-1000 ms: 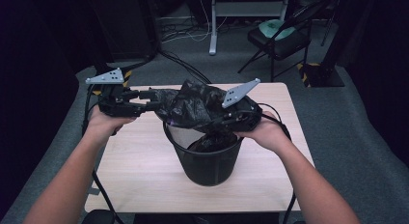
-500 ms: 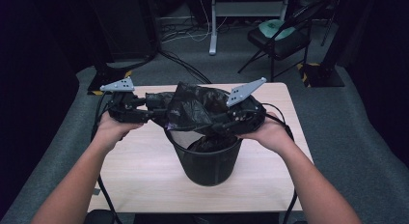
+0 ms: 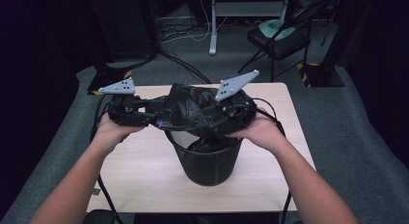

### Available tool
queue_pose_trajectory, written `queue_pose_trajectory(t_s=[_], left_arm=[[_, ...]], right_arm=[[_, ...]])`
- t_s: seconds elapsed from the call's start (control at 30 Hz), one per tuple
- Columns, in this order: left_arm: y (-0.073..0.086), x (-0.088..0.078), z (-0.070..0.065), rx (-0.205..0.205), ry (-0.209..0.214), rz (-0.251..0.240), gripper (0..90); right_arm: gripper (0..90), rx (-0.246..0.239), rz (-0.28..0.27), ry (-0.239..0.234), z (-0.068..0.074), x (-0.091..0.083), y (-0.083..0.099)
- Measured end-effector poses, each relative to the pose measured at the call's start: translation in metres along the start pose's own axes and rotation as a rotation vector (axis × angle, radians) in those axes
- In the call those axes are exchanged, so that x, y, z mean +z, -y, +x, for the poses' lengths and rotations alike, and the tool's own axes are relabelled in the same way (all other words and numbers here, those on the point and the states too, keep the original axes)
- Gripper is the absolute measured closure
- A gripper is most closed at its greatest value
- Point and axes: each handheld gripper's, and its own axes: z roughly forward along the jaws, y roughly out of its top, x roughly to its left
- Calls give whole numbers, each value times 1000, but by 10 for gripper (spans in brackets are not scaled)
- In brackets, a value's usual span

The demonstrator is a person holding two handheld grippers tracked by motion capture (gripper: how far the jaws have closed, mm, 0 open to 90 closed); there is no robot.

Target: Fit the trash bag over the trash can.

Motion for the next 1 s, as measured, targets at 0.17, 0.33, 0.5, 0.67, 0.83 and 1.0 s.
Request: queue_pose_trajectory(t_s=[0.17,0.33,0.5,0.67,0.83,1.0], left_arm=[[0,-5,-1,5,-7,-3,465],[1,-16,-1,6,-22,-11,470],[3,-28,-6,17,-19,-23,490],[7,-40,-13,39,-6,-20,525],[10,-44,-16,51,14,-31,544],[11,-40,-18,65,43,-28,545]], right_arm=[[454,-18,12,-29,5,10,-3],[502,-49,24,-41,12,18,-5],[745,-88,9,-23,17,20,-8],[891,-108,38,29,16,23,-6],[893,-82,42,53,9,27,-3],[893,-56,41,51,1,31,0]])
